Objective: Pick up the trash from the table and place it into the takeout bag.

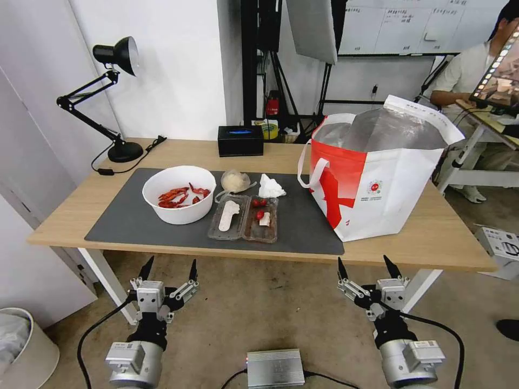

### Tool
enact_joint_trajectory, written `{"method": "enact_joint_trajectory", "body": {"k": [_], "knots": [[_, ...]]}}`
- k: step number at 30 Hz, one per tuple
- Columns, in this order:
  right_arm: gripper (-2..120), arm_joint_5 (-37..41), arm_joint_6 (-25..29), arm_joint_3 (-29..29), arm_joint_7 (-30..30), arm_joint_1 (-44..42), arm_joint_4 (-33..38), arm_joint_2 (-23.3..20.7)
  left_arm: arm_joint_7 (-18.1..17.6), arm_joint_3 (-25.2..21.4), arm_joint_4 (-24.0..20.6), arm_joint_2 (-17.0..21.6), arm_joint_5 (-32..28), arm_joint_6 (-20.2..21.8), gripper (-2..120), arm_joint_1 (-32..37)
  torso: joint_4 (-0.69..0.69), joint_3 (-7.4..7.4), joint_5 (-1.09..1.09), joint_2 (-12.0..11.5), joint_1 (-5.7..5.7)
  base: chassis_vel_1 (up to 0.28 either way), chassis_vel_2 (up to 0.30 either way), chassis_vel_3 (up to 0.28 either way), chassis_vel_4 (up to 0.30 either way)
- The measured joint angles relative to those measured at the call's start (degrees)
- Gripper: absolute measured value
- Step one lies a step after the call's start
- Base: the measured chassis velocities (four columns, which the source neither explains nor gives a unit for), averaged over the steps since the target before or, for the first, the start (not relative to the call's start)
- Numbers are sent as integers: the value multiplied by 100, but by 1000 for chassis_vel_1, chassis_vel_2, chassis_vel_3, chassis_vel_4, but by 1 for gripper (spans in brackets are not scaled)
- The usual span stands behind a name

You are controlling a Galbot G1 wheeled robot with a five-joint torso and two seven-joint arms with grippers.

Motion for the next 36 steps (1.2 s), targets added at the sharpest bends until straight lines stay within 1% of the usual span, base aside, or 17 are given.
{"method": "enact_joint_trajectory", "body": {"k": [24, 27, 28, 29, 30, 32, 33, 34, 35, 36], "knots": [[100, 0, 0, 0, 0, 1, 0, 0, 0, 0, 0, 1, -2, 0, 100, -1, 0, 0, 0, 0, 0, 0, 0, 0, 0], [100, 21, -10, 30, 43, -10, 7, -38, -5, 7, 0, 35, -75, 23, 100, -57, 2, 0, 1, 0, 0, 0, 0, 0, 0], [100, 76, -48, 124, 160, -47, 42, -137, -39, 30, 1, 125, -233, 109, 100, -192, 4, 0, 1, 0, 0, 0, 0, 0, 0], [100, 148, -97, 243, 319, -94, 89, -258, -77, 50, -5, 211, -385, 192, 100, -331, 1, 0, 0, 0, -1, 0, 0, 0, 0], [100, 148, -97, 243, 319, -94, 89, -258, -77, 50, -5, 211, -385, 192, 100, -331, 1, 0, 0, 0, -1, 0, 0, 0, 0], [100, 381, -268, 633, 835, -247, 247, -651, -206, 147, -37, 537, -966, 506, 100, -834, -1, 0, 0, 0, 0, 0, 0, 0, 0], [100, 469, -330, 777, 1029, -306, 307, -801, -250, 175, -52, 646, -1157, 608, 100, -1002, -2, 0, 1, -1, 0, 0, 0, 0, 0], [100, 469, -330, 777, 1029, -306, 307, -801, -250, 175, -52, 646, -1157, 608, 100, -1002, -2, 0, 1, -1, 0, 0, 0, 0, 0], [100, 569, -404, 943, 1252, -371, 371, -969, -279, 195, -68, 717, -1286, 677, 100, -1115, -4, 0, 1, -1, 1, 0, 0, 0, 0], [100, 729, -462, 1185, 1546, -461, 462, -1214, -255, 210, -68, 757, -1465, 712, 100, -1176, -2, 0, 0, -1, 1, 0, 0, 0, 0]]}}
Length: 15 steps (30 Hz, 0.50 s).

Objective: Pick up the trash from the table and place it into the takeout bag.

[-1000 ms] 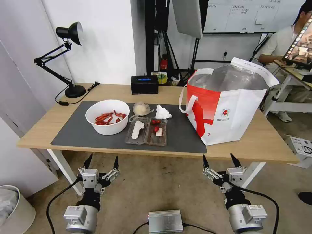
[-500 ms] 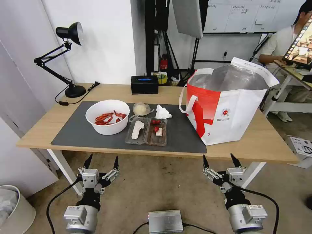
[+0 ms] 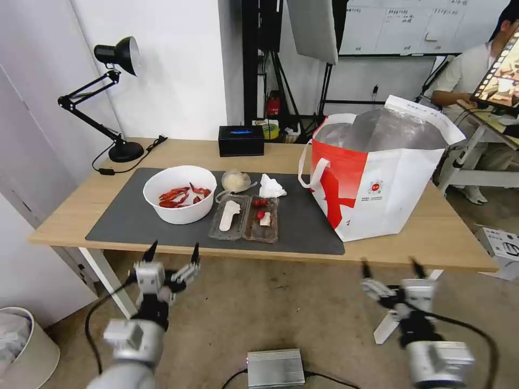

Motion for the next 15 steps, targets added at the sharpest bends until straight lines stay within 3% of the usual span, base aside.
{"method": "enact_joint_trajectory", "body": {"k": [4, 15], "knots": [[100, 173, 102, 160, 144, -33, 46, -169, 227, 44, 40, -6, -276, -56, 100, 3, 2, 0, 2, 0, -1, 0, 0, 0, 0], [100, 181, 152, 145, 107, -28, 42, -153, 469, 41, 60, -21, -318, -90, 100, 45, 2, 0, 0, 0, -1, 0, 0, 0, 0]]}}
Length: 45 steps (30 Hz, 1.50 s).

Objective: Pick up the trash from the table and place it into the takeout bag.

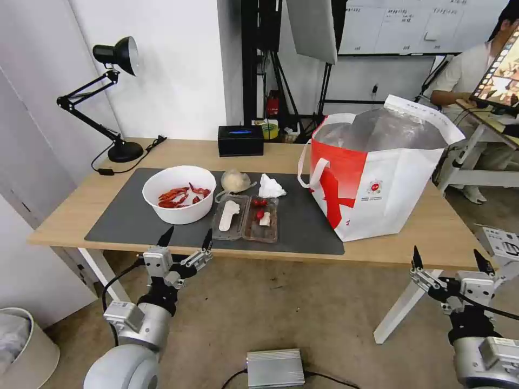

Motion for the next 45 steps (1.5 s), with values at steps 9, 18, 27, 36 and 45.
{"method": "enact_joint_trajectory", "body": {"k": [9, 18, 27, 36, 45], "knots": [[100, -11, 32, -17, -52, -1, 32, 5, 98, -12, -63, -1, -134, 51, 100, 38, 0, 0, 0, 0, 0, 0, 0, 0, 0], [100, -15, 61, -20, -72, -26, 68, 22, -48, 100, -180, 59, -554, 384, 100, -12, 0, 0, 0, 0, -2, 0, 0, 0, 0], [100, -17, 110, -23, -83, -48, 83, 23, -613, 254, -279, 241, -1494, 918, 100, -280, 0, 0, 0, 0, -2, 0, 0, 0, 0], [100, -28, 117, -18, -91, -90, 92, 42, -1920, 650, -287, 325, -3343, 1441, 100, -813, 0, 0, -1, 0, -2, 0, 0, 0, 0], [100, -110, 145, -9, -106, -167, 97, 107, -3631, 1002, -135, 220, -5299, 1604, 100, -1765, -1, 0, 0, 0, -1, 0, 0, 0, 0]]}}
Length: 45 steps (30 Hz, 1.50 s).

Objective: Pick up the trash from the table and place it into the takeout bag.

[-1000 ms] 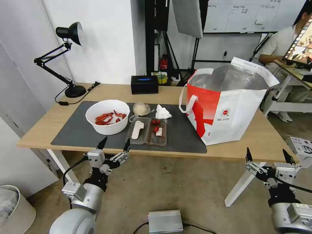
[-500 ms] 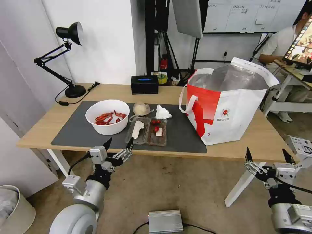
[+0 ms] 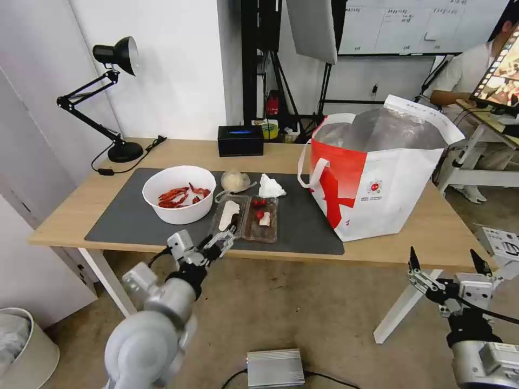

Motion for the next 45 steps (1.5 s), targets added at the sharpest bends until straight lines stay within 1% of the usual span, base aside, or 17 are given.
{"method": "enact_joint_trajectory", "body": {"k": [1, 2, 3, 5, 6, 7, 9, 13, 18, 25, 30, 36, 45], "knots": [[100, -12, 1, 0, -2, -6, 0, 10, -235, 29, 25, -48, -152, 0, 100, -115, 0, 0, 0, 0, 0, 0, 0, 0, 0], [100, -12, 1, 0, -2, -6, 0, 10, -235, 29, 25, -48, -152, 0, 100, -115, 0, 0, 0, 0, 0, 0, 0, 0, 0], [100, -20, 2, 0, -2, -14, 0, 20, -458, 74, 54, -93, -264, -12, 100, -227, 0, 0, 0, 0, 0, 0, 0, 0, 0], [100, -27, 3, 1, -2, -28, 0, 29, -761, 146, 109, -170, -425, -43, 100, -374, 0, 0, 0, 0, 0, 0, 0, 0, 0], [100, -27, 3, 1, -2, -28, 0, 29, -761, 146, 109, -170, -425, -43, 100, -374, 0, 0, 0, 0, 0, 0, 0, 0, 0], [100, -29, 3, 2, -2, -31, -4, 35, -891, 189, 157, -222, -490, -70, 100, -457, 1, 0, 0, 0, 0, 0, 0, 0, 0], [100, -33, 3, 3, -2, -32, -21, 43, -1010, 246, 241, -279, -557, -97, 100, -556, 1, 0, 0, 0, 0, 0, 0, 0, 0], [100, -41, 5, -3, -2, -28, -59, 56, -1144, 323, 419, -396, -607, -118, 100, -708, 1, -1, 0, 0, 0, 0, 0, 0, 0], [100, -42, 14, -4, -2, -9, -96, 52, -1184, 331, 560, -491, -631, -120, 100, -766, 1, -1, 0, 0, 0, 0, 0, 0, 0], [100, -39, 22, -11, -2, 31, -160, 48, -1235, 358, 885, -626, -596, -126, 100, -862, 1, -1, 0, 0, 0, 0, 0, 0, 0], [100, -34, 35, -10, -2, 40, -192, 52, -1232, 334, 1028, -638, -580, -131, 100, -931, 0, -1, 0, 0, 0, 0, 0, 0, 0], [100, -28, 41, -8, -1, 67, -239, 74, -1197, 268, 1327, -578, -535, -125, 100, -1066, 1, 0, -1, 0, 0, 0, 0, 0, 0], [100, -27, 44, -8, 2, 91, -298, 112, -1158, 269, 1492, -563, -479, -94, 100, -1081, 1, 0, 0, 0, 0, 0, 0, 0, 0]]}}
